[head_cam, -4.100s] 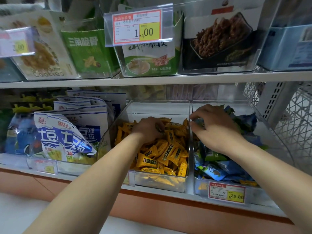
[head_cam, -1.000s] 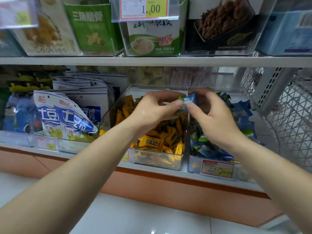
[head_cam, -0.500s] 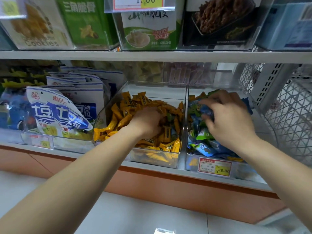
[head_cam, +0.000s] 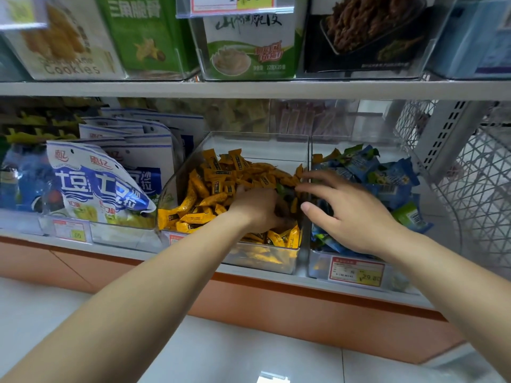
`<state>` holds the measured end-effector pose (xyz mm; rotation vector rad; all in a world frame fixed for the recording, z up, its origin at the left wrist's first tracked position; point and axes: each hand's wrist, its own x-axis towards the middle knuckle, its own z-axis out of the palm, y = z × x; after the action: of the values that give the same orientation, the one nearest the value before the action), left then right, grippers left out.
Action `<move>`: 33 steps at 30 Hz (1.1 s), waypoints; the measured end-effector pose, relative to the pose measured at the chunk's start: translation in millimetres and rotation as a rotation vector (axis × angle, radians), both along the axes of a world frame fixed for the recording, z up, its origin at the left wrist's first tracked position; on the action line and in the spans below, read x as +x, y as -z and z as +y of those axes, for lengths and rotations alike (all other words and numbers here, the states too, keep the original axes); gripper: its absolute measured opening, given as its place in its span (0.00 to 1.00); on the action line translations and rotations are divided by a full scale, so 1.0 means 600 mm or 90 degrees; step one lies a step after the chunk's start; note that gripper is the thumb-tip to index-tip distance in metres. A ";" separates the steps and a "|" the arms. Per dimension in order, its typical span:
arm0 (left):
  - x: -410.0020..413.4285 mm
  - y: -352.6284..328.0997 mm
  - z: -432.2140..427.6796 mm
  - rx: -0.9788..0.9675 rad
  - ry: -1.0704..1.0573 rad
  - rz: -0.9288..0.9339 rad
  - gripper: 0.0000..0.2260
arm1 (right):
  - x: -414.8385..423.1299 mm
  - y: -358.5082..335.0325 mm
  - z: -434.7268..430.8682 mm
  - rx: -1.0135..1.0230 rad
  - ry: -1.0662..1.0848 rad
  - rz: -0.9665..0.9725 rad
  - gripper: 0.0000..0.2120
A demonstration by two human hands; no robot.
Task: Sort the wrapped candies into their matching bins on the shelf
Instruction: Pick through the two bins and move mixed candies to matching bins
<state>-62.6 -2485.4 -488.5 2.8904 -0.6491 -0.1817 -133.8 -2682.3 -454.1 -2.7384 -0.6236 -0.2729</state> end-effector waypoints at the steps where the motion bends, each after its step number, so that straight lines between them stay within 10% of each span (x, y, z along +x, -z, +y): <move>1: -0.002 -0.002 0.005 -0.047 -0.002 -0.002 0.12 | -0.001 0.000 0.000 0.006 -0.003 0.007 0.26; 7: -0.036 -0.056 0.049 -0.438 -0.024 -0.092 0.03 | 0.000 -0.005 0.003 0.076 0.020 -0.079 0.25; 14: -0.060 -0.096 0.023 -0.705 0.011 0.178 0.07 | -0.005 -0.024 0.019 0.305 -0.014 -0.122 0.15; 19: 0.025 -0.043 0.002 -0.303 -0.049 -0.083 0.04 | 0.009 -0.024 -0.046 0.231 0.147 -0.195 0.14; 25: 0.080 0.007 -0.014 -0.031 -0.023 -0.175 0.15 | 0.013 0.002 -0.055 -0.188 0.180 -0.043 0.31; 33: 0.005 -0.073 0.042 -0.239 -0.081 -0.180 0.10 | 0.004 -0.026 -0.034 0.006 0.133 -0.122 0.27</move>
<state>-59.6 -2460.2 -444.7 2.5961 -0.4757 0.3369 -131.5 -2702.6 -438.3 -2.7910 -0.3793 -0.5908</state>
